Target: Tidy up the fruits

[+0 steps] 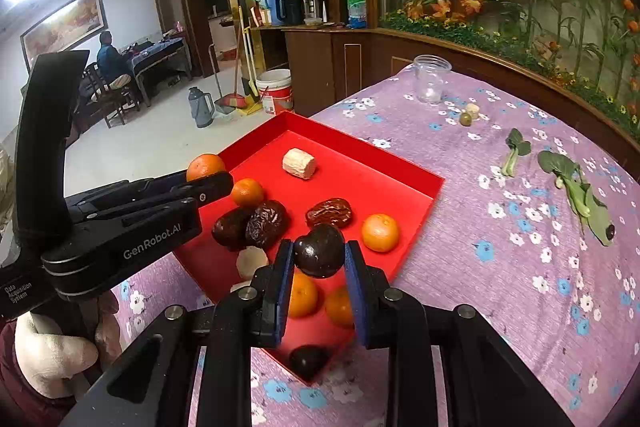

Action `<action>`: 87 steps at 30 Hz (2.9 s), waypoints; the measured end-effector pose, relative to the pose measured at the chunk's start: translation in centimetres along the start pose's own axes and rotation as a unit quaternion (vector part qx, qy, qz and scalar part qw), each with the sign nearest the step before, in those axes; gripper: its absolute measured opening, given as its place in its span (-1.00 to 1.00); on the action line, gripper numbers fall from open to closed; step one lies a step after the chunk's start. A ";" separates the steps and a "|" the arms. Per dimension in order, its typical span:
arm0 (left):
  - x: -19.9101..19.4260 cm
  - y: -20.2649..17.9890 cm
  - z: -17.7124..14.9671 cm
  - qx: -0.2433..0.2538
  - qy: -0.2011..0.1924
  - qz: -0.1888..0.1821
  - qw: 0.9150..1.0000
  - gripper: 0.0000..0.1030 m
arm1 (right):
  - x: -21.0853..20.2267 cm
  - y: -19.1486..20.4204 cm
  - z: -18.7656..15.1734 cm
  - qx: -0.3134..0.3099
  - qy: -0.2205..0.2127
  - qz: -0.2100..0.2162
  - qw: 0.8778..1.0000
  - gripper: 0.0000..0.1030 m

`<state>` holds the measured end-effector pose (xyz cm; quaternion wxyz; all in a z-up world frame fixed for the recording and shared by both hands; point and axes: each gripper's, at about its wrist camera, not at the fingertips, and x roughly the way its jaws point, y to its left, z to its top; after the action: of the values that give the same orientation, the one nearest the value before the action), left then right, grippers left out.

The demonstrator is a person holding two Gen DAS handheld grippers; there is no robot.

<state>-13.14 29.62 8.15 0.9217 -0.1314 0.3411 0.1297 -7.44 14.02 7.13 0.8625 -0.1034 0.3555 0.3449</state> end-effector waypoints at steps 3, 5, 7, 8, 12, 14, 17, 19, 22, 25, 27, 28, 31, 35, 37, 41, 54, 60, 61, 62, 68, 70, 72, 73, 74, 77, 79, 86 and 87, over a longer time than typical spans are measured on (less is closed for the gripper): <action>0.4 0.4 0.1 -0.001 0.001 0.004 1.000 -0.37 | 0.9 0.1 0.3 0.000 0.005 0.003 1.000 -0.45; 0.8 0.6 0.2 -0.003 0.003 0.009 1.000 -0.37 | 1.4 0.2 0.5 0.001 0.010 0.007 1.000 -0.45; 1.2 1.0 0.3 -0.004 0.005 0.013 1.000 -0.37 | 2.1 0.1 0.8 0.005 0.013 0.012 1.000 -0.45; 1.4 1.1 0.3 -0.005 0.007 0.016 1.000 -0.37 | 2.5 0.1 1.0 0.008 0.015 0.016 1.000 -0.45; 2.4 1.8 0.5 -0.008 0.015 0.023 1.000 -0.37 | 4.3 -0.1 1.8 0.019 0.025 0.024 0.999 -0.45; 2.9 2.0 0.6 -0.009 0.019 0.024 0.999 -0.37 | 5.2 -0.3 2.1 0.028 0.029 0.029 0.999 -0.45; 3.6 2.1 0.6 -0.009 0.026 0.026 0.999 -0.37 | 6.6 -0.6 2.6 0.042 0.037 0.040 0.998 -0.45; 4.1 2.2 0.6 -0.009 0.031 0.025 0.999 -0.37 | 7.2 -0.7 2.8 0.048 0.041 0.044 0.997 -0.45; 4.6 2.4 0.5 -0.013 0.036 0.024 0.999 -0.36 | 8.2 -0.9 3.0 0.056 0.046 0.049 0.996 -0.45; 5.2 2.7 0.5 -0.020 0.042 0.021 0.999 -0.28 | 9.1 -1.2 3.1 0.065 0.051 0.053 0.995 -0.44; 5.2 2.8 0.5 -0.022 0.040 0.021 0.999 0.04 | 9.5 -1.3 3.1 0.066 0.054 0.053 0.995 -0.43; 5.1 2.9 0.5 -0.023 0.038 0.020 0.999 0.21 | 9.7 -1.3 3.0 0.067 0.054 0.053 0.995 -0.42; 5.0 2.8 0.5 -0.024 0.033 0.023 0.999 0.33 | 10.1 -1.6 3.0 0.073 0.054 0.055 0.994 -0.42; 5.0 2.8 0.5 -0.030 0.037 0.020 0.999 0.35 | 9.7 -1.8 2.9 0.076 0.050 0.053 0.994 -0.40; 4.9 2.6 0.5 -0.032 0.035 0.021 0.999 0.36 | 9.3 -1.9 2.9 0.079 0.046 0.054 0.994 -0.37; 4.1 2.3 0.6 -0.032 0.024 0.023 0.999 0.40 | 8.4 -2.3 2.9 0.087 0.033 0.057 0.994 -0.22; -0.9 -1.4 -0.2 0.009 -0.031 0.047 0.998 0.62 | 1.3 -2.5 -0.2 0.077 -0.035 -0.035 0.996 0.30; -3.0 -4.1 -1.8 0.033 -0.057 0.068 0.995 0.70 | -1.8 -3.6 -3.9 0.085 -0.052 -0.086 0.991 0.43; -3.2 -4.4 -2.0 0.036 -0.064 0.073 0.995 0.72 | -2.2 -3.7 -4.3 0.090 -0.053 -0.090 0.990 0.44; -3.7 -4.8 -2.2 0.038 -0.074 0.078 0.993 0.74 | -2.5 -3.9 -4.8 0.095 -0.054 -0.093 0.990 0.46; -6.0 -6.3 -3.1 0.042 -0.111 0.085 0.989 0.82 | -3.6 -4.0 -6.9 0.107 -0.053 -0.097 0.988 0.52; -6.9 -6.8 -3.4 0.045 -0.129 0.097 0.986 0.86 | -4.0 -3.8 -7.4 0.102 -0.056 -0.099 0.988 0.54; -7.9 -7.3 -3.6 0.045 -0.152 0.110 0.981 0.93 | -4.5 -3.7 -7.6 0.099 -0.062 -0.100 0.988 0.56; -8.6 -7.5 -3.8 0.043 -0.166 0.117 0.978 0.96 | -4.8 -3.6 -7.7 0.098 -0.066 -0.099 0.988 0.57; -9.2 -7.7 -3.8 0.041 -0.177 0.122 0.976 0.99 | -5.1 -3.6 -7.8 0.098 -0.070 -0.098 0.988 0.58; -10.8 -8.1 -4.2 0.037 -0.205 0.134 0.969 1.00 | -5.8 -3.6 -8.1 0.097 -0.081 -0.099 0.987 0.64; -11.6 -8.3 -4.6 0.036 -0.220 0.136 0.965 1.00 | -6.1 -3.7 -8.3 0.097 -0.087 -0.100 0.986 0.67; -11.7 -9.9 -5.4 0.059 -0.206 0.132 0.968 1.00 | -6.5 -3.7 -8.9 0.096 -0.087 -0.100 0.987 0.72; -11.6 -10.1 -5.4 0.061 -0.201 0.127 0.969 1.00 | -6.6 -3.7 -9.1 0.096 -0.088 -0.101 0.986 0.72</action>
<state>-21.56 16.70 13.39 0.9535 -0.0015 0.1702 0.2487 -13.30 4.01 4.84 0.9266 -0.0249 0.2977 0.2285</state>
